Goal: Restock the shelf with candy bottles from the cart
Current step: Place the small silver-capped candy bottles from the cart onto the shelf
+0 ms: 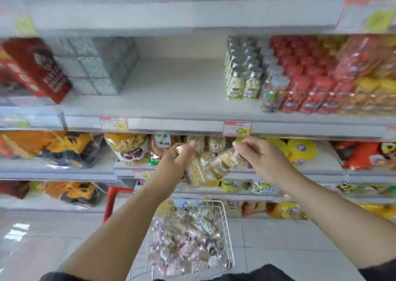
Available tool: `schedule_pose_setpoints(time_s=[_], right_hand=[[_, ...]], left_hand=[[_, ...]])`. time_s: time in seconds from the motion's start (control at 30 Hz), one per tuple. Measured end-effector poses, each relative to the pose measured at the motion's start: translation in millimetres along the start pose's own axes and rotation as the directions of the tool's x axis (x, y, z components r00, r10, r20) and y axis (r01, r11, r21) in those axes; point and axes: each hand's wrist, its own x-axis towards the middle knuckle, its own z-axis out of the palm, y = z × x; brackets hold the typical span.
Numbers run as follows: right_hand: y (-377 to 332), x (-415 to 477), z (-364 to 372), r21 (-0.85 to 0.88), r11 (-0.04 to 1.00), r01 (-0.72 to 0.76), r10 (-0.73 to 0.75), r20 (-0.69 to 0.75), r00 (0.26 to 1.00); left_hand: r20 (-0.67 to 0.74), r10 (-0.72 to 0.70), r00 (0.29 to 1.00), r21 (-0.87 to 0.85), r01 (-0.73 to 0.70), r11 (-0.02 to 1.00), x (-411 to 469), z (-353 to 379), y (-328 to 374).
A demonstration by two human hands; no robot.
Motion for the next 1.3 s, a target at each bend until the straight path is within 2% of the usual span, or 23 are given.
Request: schedule_pose_setpoints(time_s=[0.17, 0.27, 0.33, 0.47, 0.6, 0.7, 0.8, 0.9, 1.0, 1.2, 1.3], right_hand=[[-32, 9, -38, -0.138, 0.978, 0.159, -0.176, -0.123, 0.977], [-48, 25, -56, -0.233, 0.952, 0.201, -0.246, -0.184, 0.952], [-53, 42, -65, -0.351, 0.917, 0.188, -0.280, -0.231, 0.932], [-53, 72, -75, -0.540, 0.836, 0.099, -0.287, -0.275, 0.918], [-53, 89, -74, -0.735, 0.676, 0.050, -0.345, -0.256, 0.903], [-52, 100, -78, -0.829, 0.559, -0.002, -0.344, -0.233, 0.910], [-49, 108, -84, -0.871, 0.492, -0.014, -0.337, -0.205, 0.919], [-47, 115, -87, -0.873, 0.487, -0.021, -0.301, -0.190, 0.934], [-45, 120, -86, -0.885, 0.466, -0.021, -0.283, -0.172, 0.944], [-39, 121, -88, -0.893, 0.448, -0.048, -0.248, -0.175, 0.953], [-39, 121, -90, -0.890, 0.454, -0.042, -0.247, -0.170, 0.954]], left_hand=[[0.051, -0.033, 0.998, -0.254, 0.045, 0.966, 17, 14, 51], [0.073, -0.020, 0.997, -0.318, 0.043, 0.947, 34, 21, 79], [0.071, -0.018, 0.997, -0.390, 0.045, 0.920, 45, 27, 98], [0.138, -0.091, 0.986, -0.544, 0.152, 0.825, 68, 35, 123], [0.213, -0.116, 0.970, -0.608, 0.224, 0.762, 93, 41, 130], [0.124, -0.079, 0.989, -0.521, 0.133, 0.843, 105, 50, 131], [0.040, 0.102, 0.994, -0.222, -0.091, 0.971, 116, 61, 127], [0.011, 0.236, 0.972, 0.062, -0.236, 0.970, 122, 69, 124], [-0.026, 0.372, 0.928, 0.259, -0.353, 0.899, 124, 78, 117], [-0.084, 0.459, 0.885, 0.300, -0.416, 0.858, 126, 95, 100], [-0.071, 0.471, 0.879, 0.328, -0.425, 0.843, 124, 96, 102]])
